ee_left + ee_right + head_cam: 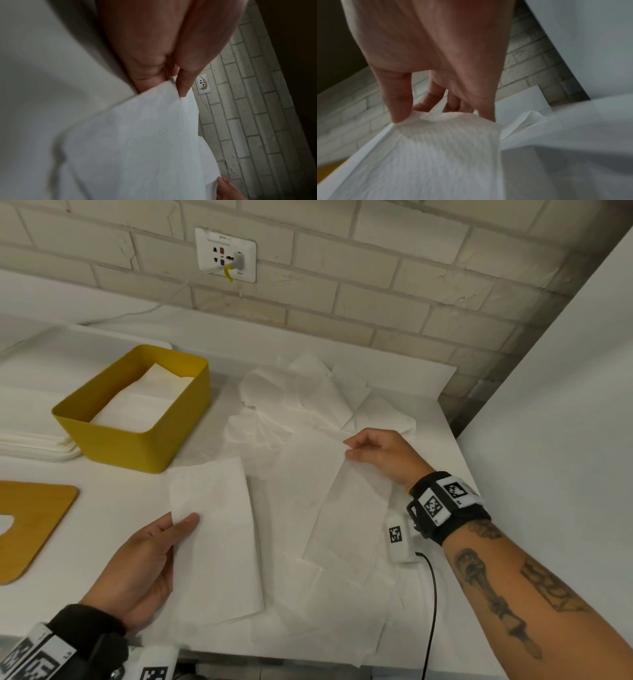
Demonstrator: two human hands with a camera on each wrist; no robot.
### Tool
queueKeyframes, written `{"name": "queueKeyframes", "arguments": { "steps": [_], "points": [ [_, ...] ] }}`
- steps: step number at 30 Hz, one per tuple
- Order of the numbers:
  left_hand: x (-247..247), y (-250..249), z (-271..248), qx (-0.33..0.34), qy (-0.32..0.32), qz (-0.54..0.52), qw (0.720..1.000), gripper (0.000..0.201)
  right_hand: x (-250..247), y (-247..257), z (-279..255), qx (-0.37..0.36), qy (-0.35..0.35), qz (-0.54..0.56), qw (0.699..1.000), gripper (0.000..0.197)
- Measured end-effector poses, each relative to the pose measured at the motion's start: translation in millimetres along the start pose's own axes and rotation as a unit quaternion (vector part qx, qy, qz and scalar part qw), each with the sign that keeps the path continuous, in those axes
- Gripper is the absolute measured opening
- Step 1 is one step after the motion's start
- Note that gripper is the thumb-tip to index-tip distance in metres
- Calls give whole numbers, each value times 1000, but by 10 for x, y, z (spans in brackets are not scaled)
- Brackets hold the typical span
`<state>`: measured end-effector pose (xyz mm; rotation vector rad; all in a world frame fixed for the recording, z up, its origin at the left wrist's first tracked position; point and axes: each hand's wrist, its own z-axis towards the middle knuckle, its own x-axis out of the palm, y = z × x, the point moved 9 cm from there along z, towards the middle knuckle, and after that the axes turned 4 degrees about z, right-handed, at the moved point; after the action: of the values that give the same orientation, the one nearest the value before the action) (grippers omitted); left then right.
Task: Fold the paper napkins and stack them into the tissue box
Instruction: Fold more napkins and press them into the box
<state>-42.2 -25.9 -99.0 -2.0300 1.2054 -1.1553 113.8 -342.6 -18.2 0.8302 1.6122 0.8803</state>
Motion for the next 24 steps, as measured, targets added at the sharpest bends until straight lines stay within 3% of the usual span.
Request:
{"name": "queueKeyframes", "arguments": {
  "steps": [2, 5, 9, 14, 19, 24],
  "points": [
    [-10, 3, -3, 1, -1, -2, 1000, 31, -33, -9, -36, 15, 20, 65, 998, 13],
    [-2, -5, 0, 4, 2, -8, 1000, 30, 12, -97, -108, 46, 78, 30, 995, 38],
    [-8, -48, 0, 25, -3, 2, 1000, 29, -43, 86, -239, 20, 88, 59, 994, 39],
    [15, -510, -59, 151, -24, 94, 984, 28, -182, 604, -483, -45, 100, 102, 989, 48],
    [304, -1104, -223, 315, -33, 223, 922, 27, -267, 1150, -716, -118, 97, 113, 982, 49],
    [767, -1404, -373, 447, 16, 328, 832, 79, -252, 1561, -909, -158, 96, 80, 980, 55]
  ]
}}
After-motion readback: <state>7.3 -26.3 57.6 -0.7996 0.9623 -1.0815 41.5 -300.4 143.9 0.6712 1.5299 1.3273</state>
